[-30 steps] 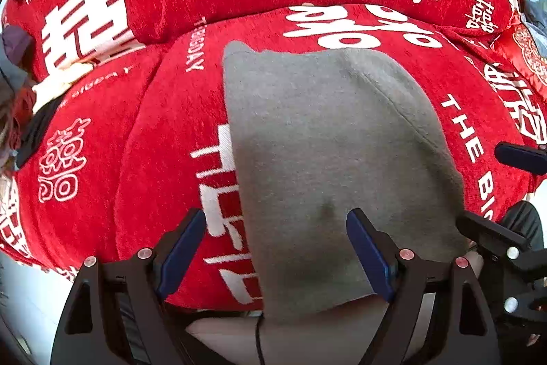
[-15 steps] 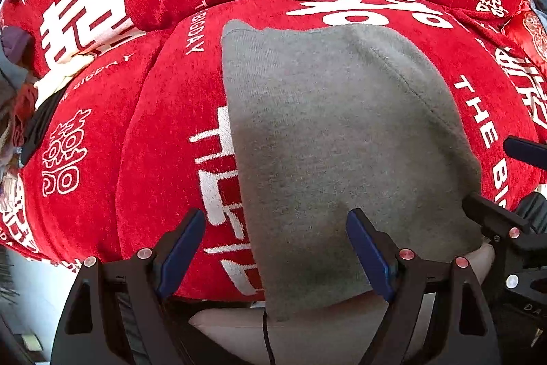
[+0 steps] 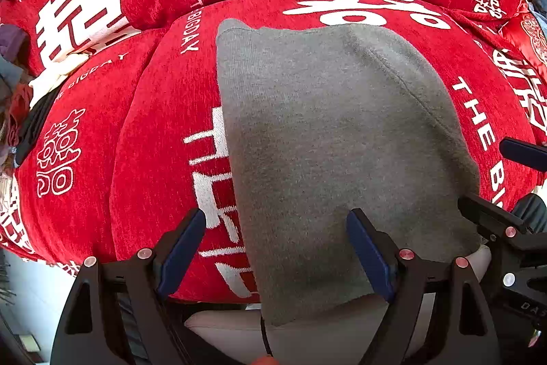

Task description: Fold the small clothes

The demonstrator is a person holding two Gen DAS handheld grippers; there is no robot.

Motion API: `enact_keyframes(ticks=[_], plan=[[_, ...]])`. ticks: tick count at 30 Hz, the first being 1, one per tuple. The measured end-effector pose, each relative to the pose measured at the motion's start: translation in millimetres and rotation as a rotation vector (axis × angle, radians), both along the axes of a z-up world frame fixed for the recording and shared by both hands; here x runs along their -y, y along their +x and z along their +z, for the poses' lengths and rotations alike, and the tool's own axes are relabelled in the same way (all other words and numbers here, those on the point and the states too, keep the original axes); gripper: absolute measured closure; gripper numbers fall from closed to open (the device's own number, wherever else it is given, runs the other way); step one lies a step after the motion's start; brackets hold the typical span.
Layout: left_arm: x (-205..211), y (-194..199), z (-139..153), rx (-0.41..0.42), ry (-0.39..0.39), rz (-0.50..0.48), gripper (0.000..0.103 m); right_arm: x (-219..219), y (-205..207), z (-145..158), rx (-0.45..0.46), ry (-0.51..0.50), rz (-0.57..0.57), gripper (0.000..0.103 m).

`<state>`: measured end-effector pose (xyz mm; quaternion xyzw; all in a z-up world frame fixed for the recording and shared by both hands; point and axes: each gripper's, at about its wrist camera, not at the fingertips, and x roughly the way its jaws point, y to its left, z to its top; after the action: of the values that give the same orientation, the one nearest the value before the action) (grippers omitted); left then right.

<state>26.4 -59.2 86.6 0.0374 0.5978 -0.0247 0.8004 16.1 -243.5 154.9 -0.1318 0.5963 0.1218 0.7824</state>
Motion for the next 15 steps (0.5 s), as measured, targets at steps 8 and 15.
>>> enact_keyframes(ticks=[8,15], plan=[[0.2,1.1,-1.8,-0.006,-0.004,0.0,0.018,1.1,1.3,-0.3,0.001,-0.001,-0.009,0.028],[-0.1,1.3,-1.7,-0.006,-0.004,-0.001,0.018,0.3,0.8,0.2,0.002,-0.002,-0.009,0.028]])
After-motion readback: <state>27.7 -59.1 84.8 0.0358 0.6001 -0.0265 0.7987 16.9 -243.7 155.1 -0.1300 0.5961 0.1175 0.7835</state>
